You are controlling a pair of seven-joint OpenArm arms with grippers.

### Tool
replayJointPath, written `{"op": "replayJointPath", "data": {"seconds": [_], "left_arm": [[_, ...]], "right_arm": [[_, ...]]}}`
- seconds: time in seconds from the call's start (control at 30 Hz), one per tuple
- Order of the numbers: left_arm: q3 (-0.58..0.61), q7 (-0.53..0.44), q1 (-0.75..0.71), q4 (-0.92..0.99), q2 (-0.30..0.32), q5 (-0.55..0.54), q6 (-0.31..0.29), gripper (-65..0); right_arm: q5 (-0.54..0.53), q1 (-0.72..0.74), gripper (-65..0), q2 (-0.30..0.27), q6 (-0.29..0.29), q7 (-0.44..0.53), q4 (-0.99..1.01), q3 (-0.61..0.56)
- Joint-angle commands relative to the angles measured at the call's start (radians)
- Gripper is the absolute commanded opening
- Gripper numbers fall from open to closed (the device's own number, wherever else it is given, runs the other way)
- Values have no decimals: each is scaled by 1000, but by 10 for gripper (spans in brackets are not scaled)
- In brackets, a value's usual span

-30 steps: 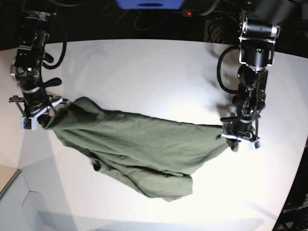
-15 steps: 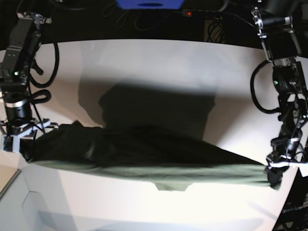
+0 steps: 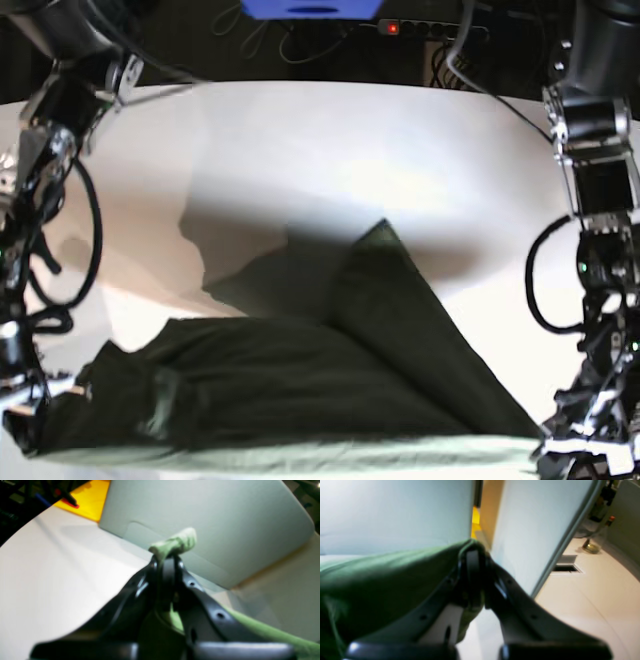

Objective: Layout the t-shirt on the table in an organized manner, then fold the t-shirt properly
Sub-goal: 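Lift the shirt high with both grippers and lay it flat on the table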

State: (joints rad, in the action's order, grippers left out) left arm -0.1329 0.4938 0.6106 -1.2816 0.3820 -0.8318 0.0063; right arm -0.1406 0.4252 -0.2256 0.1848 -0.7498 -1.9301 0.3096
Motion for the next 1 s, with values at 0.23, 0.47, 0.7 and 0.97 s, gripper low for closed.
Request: {"op": "replayJointPath", "data": {"seconds": [0.23,0.47,0.7,0.97], "left_arm": [[169,-37,369,196,-30,-10,-2,-648],[241,-50,581,294,-67,-10,-2,-648],[238,-39,484,193,-31,-21,-2,-648],[192,-37,78,-56,35,-21,2,-648]], "right_arm": [[6,337,-650,-88,-6,19,219,3],[6,561,-650,-150,-6,17,386,3],[6,464,-650,-177,78,-55,272,20],[2,19,-650,-70,121,-58,-1,90]]}}
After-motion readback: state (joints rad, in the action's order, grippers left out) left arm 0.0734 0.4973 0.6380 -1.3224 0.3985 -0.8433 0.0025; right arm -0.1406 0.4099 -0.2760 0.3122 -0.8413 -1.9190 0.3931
